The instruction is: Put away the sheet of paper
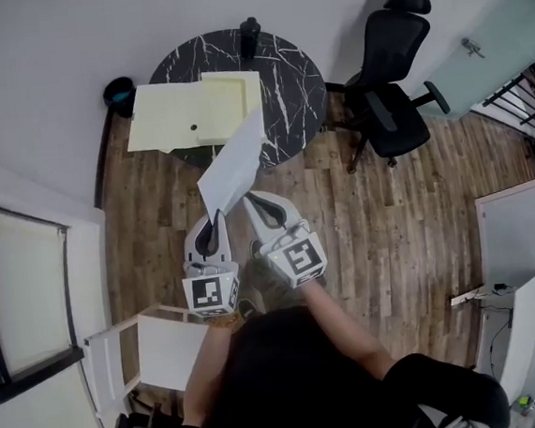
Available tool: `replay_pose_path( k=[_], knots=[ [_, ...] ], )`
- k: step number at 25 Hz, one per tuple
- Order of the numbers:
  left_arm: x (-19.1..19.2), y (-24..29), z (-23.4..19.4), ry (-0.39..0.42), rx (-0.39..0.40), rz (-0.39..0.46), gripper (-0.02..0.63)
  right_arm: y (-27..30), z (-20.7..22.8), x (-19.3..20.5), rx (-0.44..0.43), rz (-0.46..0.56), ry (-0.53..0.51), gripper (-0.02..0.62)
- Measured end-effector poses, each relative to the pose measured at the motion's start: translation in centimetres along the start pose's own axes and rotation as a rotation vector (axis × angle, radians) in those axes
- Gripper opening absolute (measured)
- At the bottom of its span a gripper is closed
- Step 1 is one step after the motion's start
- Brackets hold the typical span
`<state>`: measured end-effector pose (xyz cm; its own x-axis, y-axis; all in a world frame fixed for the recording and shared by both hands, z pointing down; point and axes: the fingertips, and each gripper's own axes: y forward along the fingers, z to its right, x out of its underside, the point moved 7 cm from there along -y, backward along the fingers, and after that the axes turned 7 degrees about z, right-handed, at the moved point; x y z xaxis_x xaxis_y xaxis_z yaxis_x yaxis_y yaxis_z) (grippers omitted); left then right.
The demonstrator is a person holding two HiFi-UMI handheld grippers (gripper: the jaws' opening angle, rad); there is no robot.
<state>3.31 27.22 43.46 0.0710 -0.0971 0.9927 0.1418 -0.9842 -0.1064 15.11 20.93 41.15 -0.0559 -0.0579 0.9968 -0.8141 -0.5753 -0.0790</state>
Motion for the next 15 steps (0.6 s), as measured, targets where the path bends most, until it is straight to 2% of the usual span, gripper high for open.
replay_pose_path(
  k=[4, 10, 15],
  knots=[
    [-0.2, 5.9, -3.1, 0.045, -0.011, -0.014, 0.012, 5.1, 4.9, 0.9, -0.032, -0.002, 0.000, -0.002],
    [0.8, 14.0, -5.9, 0.062, -0.010, -0.047, 0.011, 10.3, 11.9, 2.2, -0.045, -0.029, 0.023, -0.002],
    [2.4, 19.2, -8.7, 0.072, -0.006, -0.069, 0.011, 14.7, 15.9, 4.8, -0.051, -0.047, 0.050, -0.002]
  ],
)
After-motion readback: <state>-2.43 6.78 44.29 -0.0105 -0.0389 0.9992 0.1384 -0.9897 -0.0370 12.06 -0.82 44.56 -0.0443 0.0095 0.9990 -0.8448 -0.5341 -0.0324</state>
